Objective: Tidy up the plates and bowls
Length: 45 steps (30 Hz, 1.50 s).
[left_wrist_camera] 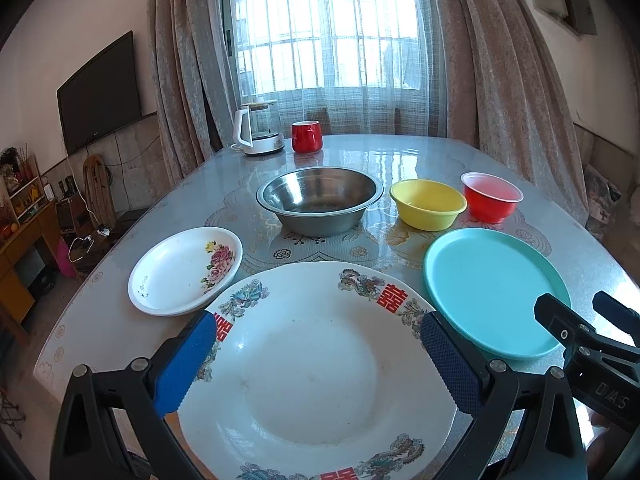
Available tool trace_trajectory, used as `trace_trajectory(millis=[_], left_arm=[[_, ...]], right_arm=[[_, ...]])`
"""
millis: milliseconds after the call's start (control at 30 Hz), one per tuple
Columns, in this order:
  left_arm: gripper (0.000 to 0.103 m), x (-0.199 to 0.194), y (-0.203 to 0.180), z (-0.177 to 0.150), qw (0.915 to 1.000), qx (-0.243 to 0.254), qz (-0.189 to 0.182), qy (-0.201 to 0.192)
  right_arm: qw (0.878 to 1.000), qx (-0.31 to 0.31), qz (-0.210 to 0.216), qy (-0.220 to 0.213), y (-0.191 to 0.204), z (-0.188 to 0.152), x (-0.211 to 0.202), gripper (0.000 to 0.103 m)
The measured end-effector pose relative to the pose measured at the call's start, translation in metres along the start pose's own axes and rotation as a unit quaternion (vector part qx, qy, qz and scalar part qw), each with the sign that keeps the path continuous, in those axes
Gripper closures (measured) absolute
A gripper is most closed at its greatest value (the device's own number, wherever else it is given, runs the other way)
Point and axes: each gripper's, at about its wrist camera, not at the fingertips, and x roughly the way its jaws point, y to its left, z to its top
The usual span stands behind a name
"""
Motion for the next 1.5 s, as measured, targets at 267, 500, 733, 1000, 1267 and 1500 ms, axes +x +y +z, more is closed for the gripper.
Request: trace_trajectory(millis=[267, 500, 733, 1000, 1267, 1500], left_arm=[[0.000, -0.002, 0.003, -0.002, 1.0000, -0.003, -0.003, 0.000], [0.000, -0.004, 0.007, -0.001, 1.0000, -0.008, -0.004, -0.002], [0.000, -0.005, 0.008, 0.000, 1.0000, -0.008, -0.005, -0.001], [0.000, -0.006, 0.008, 0.000, 1.0000, -0.007, -0.007, -0.001], [0.000, -0.008, 0.009, 0.000, 0.9999, -0.009, -0.008, -0.001], [0.001, -0.009, 0.008, -0.001, 0.9999, -0.008, -0.008, -0.002]], right_arm=[[1.000, -0.009, 0.002, 0.003, 0.006, -0.001, -0.001, 0.001], [1.000, -0.015, 0.003, 0.002, 0.009, 0.000, -0.002, 0.001], [1.000, -0.018, 0.006, 0.002, 0.012, 0.000, -0.003, 0.001], [1.000, -0.019, 0.007, 0.000, 0.012, 0.000, -0.004, 0.001], [1.000, -0.019, 0.006, -0.005, 0.012, 0.001, -0.007, 0.001], [1.000, -0.020, 0.008, -0.005, 0.012, 0.000, -0.009, 0.001]])
